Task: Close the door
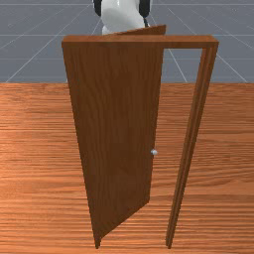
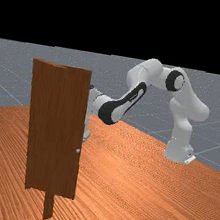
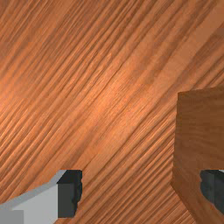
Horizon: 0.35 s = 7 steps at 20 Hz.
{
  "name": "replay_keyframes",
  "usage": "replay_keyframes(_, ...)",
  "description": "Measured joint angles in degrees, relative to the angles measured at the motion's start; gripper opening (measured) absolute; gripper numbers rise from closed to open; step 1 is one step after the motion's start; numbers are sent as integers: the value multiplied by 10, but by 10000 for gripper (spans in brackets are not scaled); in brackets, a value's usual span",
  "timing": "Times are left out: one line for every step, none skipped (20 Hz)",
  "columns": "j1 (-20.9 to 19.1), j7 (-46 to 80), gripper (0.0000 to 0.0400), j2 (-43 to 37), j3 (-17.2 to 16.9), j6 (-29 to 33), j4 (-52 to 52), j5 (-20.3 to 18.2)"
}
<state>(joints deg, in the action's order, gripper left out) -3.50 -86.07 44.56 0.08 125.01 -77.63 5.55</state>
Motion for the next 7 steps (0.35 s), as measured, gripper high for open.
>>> replay_keyframes(10,77,400,13,-10,-9,18,-2)
replay_keyframes(36,168,400,13,-28,-15,18,-6)
replay_keyframes(58,240,400,16,-39,-27,26,-11)
replay_keyframes(86,337,400,-7,-60,61,-32,-10)
replay_keyframes(110,376,400,-8,-68,78,-39,1)
replay_keyframes(148,436,400,-1,-85,95,-34,14)
replay_keyframes(159,475,400,16,-90,61,8,12)
